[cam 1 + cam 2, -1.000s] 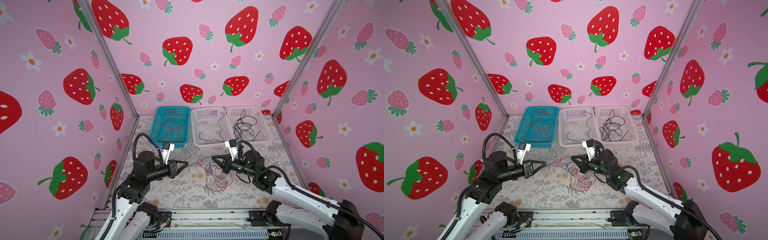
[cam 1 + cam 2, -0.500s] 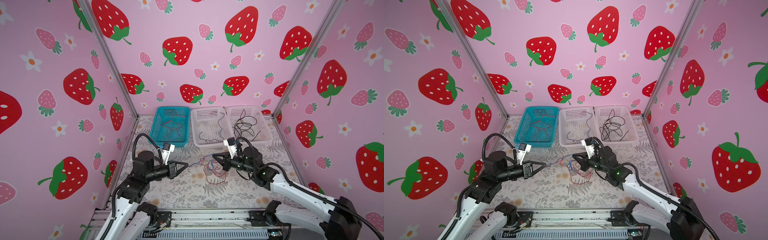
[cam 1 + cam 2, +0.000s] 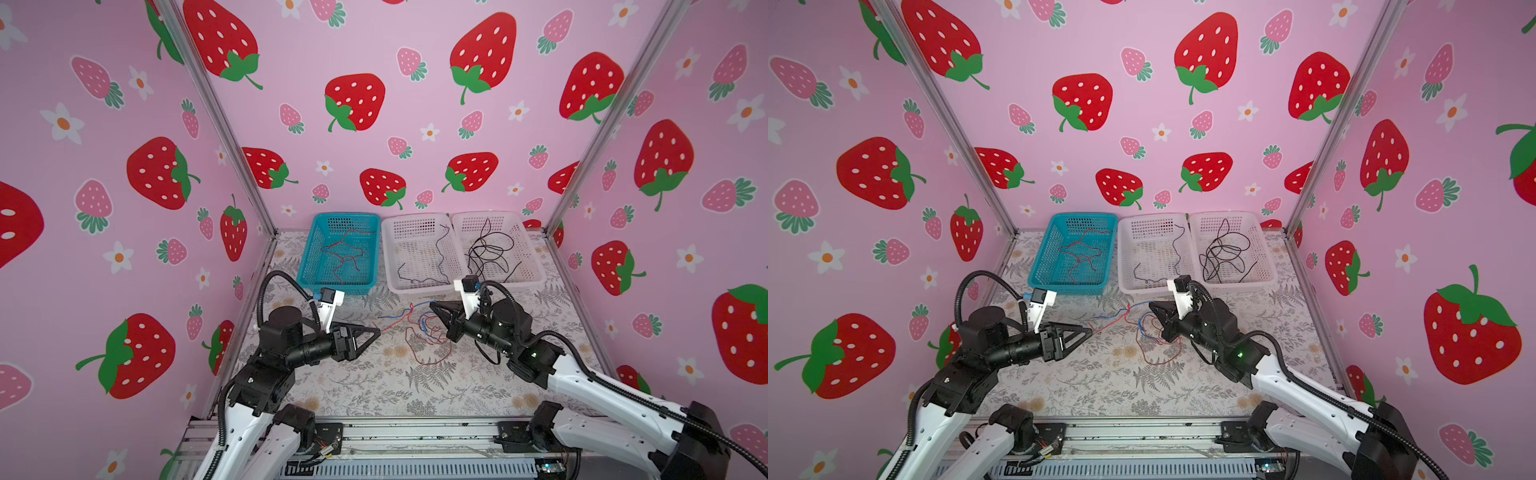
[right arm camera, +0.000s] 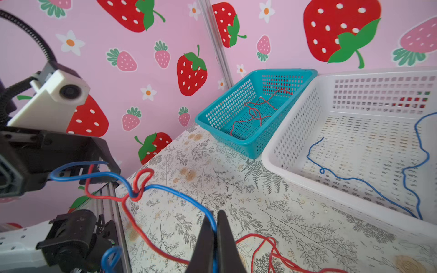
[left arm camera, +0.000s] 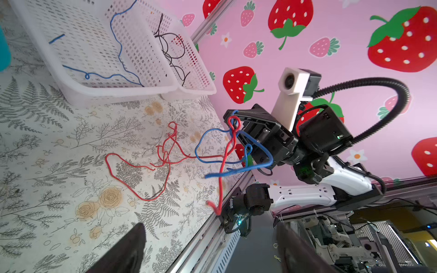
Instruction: Untangle the cables
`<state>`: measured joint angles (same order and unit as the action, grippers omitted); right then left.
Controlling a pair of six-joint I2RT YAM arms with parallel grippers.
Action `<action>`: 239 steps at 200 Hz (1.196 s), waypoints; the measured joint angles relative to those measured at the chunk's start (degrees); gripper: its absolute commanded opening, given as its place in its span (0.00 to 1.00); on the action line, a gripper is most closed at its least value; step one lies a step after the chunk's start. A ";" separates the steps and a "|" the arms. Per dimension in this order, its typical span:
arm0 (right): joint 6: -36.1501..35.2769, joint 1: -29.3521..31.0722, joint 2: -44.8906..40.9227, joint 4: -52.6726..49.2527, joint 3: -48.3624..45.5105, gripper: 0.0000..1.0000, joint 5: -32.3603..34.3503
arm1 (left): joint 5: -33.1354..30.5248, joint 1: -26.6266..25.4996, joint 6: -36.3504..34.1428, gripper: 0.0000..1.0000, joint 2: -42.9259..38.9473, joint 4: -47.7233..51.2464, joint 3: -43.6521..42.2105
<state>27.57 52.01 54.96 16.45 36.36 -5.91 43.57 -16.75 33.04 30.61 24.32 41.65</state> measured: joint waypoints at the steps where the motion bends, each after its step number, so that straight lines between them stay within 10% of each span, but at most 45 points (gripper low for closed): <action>1: 0.07 0.00 -0.07 -0.07 0.00 0.00 0.17 | -0.09 0.00 -0.07 1.00 -0.44 -0.04 0.00; 104: 20.31 0.83 -4.59 -8.92 7.87 0.00 5.49 | -4.15 -7.41 10.64 1.00 -16.04 -17.33 -14.93; 175: 19.19 8.39 -3.65 -10.49 9.18 0.00 8.74 | -21.20 -28.13 -0.04 0.97 3.39 -25.46 -11.26; 239: 18.10 10.29 -4.48 -10.58 9.20 0.00 10.40 | -26.75 -31.19 -3.43 0.81 13.18 -37.20 -8.00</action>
<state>45.67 62.30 50.48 5.87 45.56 4.49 16.82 -47.94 29.61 43.79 -12.88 33.65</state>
